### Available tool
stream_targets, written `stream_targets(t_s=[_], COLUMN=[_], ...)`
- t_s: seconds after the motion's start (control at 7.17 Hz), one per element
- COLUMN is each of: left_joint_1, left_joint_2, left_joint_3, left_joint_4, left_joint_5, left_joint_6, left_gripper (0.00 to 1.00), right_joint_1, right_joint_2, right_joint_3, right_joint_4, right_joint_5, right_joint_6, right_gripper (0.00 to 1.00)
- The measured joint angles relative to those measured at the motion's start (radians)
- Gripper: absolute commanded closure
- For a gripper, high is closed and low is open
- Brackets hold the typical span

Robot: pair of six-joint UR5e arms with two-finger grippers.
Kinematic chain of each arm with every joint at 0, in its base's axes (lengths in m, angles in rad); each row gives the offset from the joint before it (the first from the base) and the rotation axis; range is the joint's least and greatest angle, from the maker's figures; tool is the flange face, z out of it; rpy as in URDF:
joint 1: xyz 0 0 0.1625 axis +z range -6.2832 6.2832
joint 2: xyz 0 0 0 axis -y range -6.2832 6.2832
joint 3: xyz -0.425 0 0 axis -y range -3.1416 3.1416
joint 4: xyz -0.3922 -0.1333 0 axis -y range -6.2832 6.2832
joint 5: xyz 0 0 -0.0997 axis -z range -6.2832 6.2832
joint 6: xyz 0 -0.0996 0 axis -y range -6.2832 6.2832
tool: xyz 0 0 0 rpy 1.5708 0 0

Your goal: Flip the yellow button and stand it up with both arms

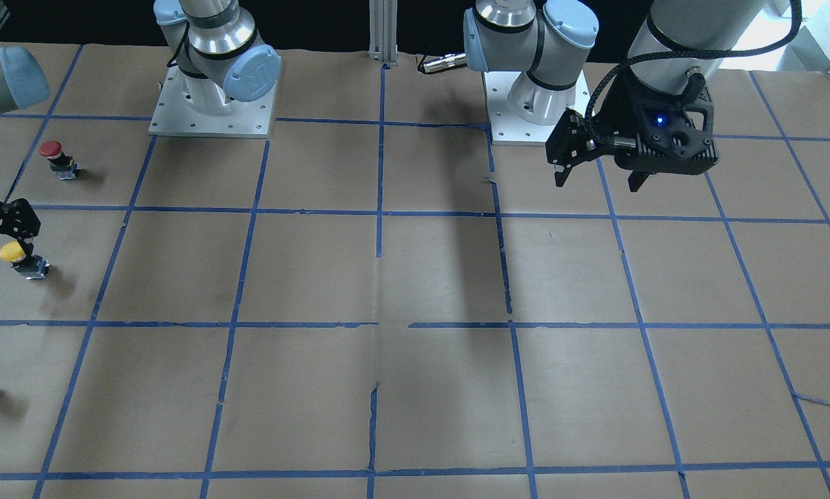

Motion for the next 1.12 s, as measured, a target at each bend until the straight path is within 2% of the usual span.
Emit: stream_targets(t_s=[0.28, 0.56, 0.84, 1.12], left_joint_1=[0.002, 0.003, 0.003, 0.003], left_joint_2=[0.000, 0.000, 0.001, 0.005], left_joint_3=[0.001, 0.001, 0.001, 0.001], left_joint_4=[0.000, 0.000, -0.001, -0.004], left_joint_5=[-0.001, 0.000, 0.000, -0.004], left_joint_6=[0.000, 0.000, 0.000, -0.001], left_gripper=[0.00, 0.00, 0.00, 0.00], right_joint_1=[0.007, 0.047, 0.134, 0.280], right_joint_2=[-0.052, -0.100, -0.136, -0.159], right_joint_3=[-0.114, -0.213, -0.337, -0.442], right_joint_4=[0.266, 0.474, 0.673, 0.841], right_joint_5=[-0.001, -0.011, -0.047, -0.056], right_joint_6=[0.153, 0.294, 0.428, 0.649], right_gripper=[0.01, 0.01, 0.01, 0.00])
